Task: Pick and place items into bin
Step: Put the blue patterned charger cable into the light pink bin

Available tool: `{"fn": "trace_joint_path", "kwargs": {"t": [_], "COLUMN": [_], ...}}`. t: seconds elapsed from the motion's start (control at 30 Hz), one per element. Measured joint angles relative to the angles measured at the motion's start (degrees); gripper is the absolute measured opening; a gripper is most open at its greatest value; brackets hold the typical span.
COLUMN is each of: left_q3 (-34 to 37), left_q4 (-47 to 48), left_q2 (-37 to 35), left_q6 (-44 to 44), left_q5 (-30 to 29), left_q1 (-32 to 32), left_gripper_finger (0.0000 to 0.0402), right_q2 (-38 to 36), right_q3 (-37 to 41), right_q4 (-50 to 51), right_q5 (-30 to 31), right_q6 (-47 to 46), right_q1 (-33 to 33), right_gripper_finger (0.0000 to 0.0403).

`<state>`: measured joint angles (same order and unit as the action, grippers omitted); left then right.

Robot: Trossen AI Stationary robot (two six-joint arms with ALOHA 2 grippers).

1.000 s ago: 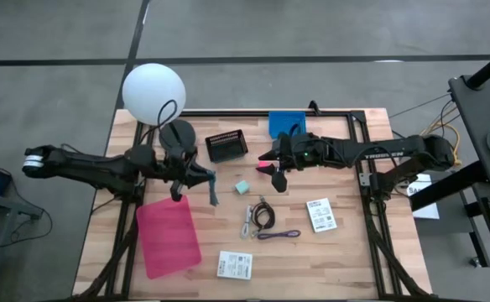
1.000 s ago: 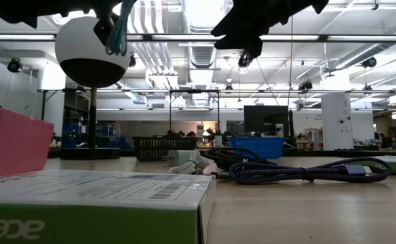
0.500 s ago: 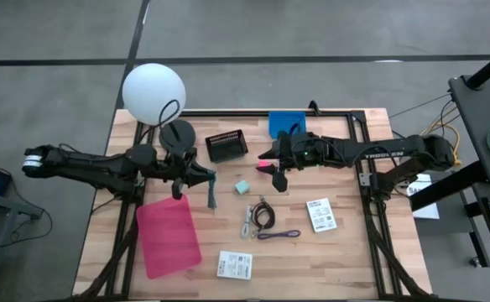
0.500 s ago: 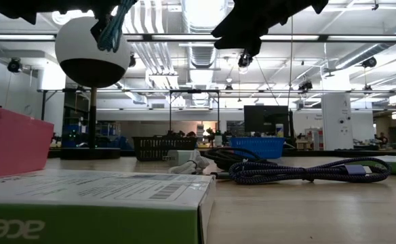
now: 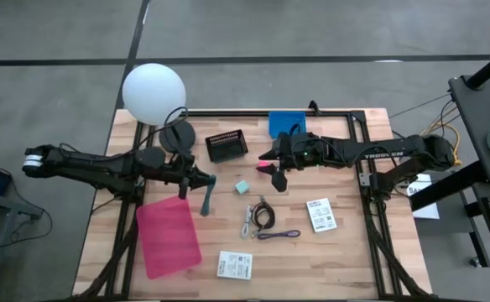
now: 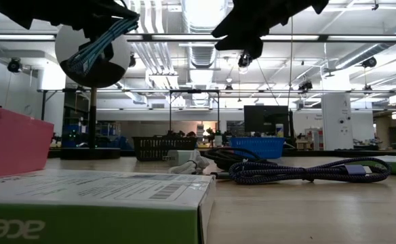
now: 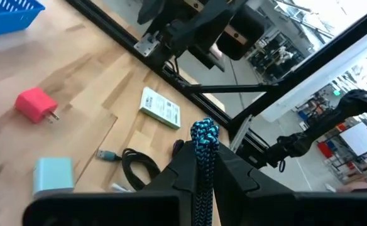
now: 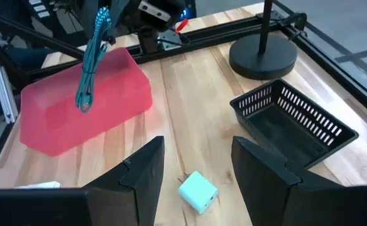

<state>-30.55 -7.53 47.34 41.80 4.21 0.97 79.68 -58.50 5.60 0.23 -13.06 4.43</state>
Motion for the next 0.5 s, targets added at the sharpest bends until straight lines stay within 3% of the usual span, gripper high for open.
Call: {"fn": "trace_joint_path", "kwargs": {"t": [0.27, 0.5], "left_q3": [-0.2, -0.2], "left_q4": [0.9, 1.8], "left_q2": [0.0, -0.4], "left_q6": [4.5, 5.5], "left_q5": [0.6, 4.6], "left_q1": [0.1, 0.3], "left_gripper_finger": [0.0012, 0.0012], "right_q2": [0.6, 2.0], "right_q3": [0.4, 0.4], "right_q4": [0.2, 0.2], "right_q5": [0.0, 0.0], "right_q6": [0.2, 1.3], "right_q1": [0.0, 0.0], "right_gripper_finger": [0.0173, 0.0173]}}
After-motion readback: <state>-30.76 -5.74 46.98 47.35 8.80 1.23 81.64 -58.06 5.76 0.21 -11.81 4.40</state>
